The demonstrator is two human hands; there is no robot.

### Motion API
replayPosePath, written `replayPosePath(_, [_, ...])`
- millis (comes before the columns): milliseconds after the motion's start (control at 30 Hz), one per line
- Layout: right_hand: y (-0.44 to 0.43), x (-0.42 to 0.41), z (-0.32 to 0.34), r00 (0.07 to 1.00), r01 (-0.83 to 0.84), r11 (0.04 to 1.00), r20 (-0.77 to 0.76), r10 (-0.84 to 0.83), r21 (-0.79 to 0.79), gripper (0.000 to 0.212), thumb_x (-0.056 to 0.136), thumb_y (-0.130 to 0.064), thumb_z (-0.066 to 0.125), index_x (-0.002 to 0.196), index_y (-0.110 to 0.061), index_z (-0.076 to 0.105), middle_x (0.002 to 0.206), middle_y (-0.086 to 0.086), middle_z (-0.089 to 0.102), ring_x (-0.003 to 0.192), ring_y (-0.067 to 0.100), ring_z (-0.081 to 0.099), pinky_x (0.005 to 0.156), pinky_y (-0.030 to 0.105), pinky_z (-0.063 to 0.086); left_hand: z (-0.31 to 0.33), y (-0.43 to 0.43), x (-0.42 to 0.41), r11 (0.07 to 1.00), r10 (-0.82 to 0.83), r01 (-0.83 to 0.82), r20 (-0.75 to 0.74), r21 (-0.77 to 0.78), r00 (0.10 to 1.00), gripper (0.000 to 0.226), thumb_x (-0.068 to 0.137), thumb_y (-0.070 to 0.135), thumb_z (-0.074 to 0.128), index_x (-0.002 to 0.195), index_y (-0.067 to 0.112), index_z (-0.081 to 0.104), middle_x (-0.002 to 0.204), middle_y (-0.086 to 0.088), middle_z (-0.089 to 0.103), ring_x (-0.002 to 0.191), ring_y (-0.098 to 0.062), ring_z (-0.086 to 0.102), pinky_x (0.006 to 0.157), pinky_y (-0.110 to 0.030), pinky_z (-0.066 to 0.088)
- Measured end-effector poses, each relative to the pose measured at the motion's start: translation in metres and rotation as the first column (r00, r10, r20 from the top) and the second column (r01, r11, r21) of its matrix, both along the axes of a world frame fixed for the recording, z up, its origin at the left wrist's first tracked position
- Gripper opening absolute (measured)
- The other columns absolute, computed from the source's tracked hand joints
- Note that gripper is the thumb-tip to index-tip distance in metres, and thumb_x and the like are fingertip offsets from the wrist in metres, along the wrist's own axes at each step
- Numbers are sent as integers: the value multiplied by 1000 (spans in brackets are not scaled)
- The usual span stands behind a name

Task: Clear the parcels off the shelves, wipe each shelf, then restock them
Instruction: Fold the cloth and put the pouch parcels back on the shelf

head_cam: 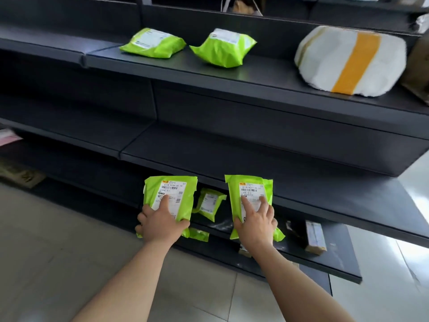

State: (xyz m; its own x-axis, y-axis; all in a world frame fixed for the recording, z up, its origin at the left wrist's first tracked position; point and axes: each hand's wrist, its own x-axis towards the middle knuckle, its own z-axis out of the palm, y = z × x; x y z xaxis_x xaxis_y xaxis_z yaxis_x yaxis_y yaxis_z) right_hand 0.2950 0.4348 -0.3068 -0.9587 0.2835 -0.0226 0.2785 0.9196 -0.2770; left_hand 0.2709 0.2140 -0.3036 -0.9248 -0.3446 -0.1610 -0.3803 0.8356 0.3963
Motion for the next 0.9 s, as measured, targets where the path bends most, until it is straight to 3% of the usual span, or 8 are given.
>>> replayPosePath(433, [-54,-147,-1,993,-115,993,-21,114,-29,62,93,-47,51,147,-41,20,155,12,3,140,40,15,109,52,29,8,-56,-120,992,121,-122,-6,-34,993,87,64,57,68,140,40,28,128,-14,36,114,-35,37,94,-48,35])
replayPosePath(900, [-81,-259,-16,994,-110,994,-6,110,-3,63,93,-44,53,147,-40,21,154,12,5,139,39,15,107,52,31,-5,-85,-248,997,82,-82,34,-17,996,87,67,56,69,141,38,27,133,-16,35,119,-37,36,98,-51,34])
